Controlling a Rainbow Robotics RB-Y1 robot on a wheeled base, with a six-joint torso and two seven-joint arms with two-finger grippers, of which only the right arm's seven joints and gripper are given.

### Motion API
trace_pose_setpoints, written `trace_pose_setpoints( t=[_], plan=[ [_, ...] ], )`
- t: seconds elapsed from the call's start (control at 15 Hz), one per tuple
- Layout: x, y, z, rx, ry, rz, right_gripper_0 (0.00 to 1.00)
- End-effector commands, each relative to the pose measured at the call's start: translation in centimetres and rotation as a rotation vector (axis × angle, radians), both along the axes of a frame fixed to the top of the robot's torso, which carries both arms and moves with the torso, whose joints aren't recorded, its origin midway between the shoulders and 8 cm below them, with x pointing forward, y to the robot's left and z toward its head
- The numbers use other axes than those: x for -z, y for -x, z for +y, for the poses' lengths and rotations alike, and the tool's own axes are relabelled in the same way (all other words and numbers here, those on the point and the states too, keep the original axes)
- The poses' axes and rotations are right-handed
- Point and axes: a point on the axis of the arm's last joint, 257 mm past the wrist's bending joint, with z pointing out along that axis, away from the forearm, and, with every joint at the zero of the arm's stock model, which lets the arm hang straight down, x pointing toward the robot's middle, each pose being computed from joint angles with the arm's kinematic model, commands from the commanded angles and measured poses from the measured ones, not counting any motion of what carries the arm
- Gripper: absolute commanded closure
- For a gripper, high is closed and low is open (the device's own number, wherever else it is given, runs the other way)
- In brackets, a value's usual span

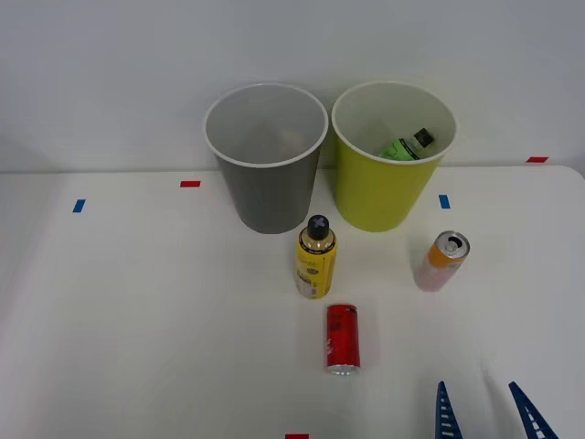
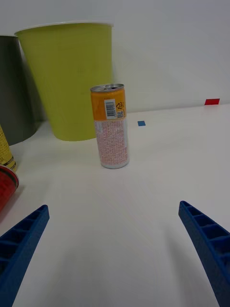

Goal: Put cans in the gray bin, plastic bottles in the light green bin

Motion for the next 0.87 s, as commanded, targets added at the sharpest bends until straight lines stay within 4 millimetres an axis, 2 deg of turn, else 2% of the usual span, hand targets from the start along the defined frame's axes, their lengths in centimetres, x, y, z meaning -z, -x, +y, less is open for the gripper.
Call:
trace_pose_setpoints(
  t=[0.07,0.87],
  plan=[
    [0.0,0.0,0.0,0.0,0.0,0.0,0.07],
    [0.0,0.0,0.0,0.0,0.0,0.0,0.06]
  ],
)
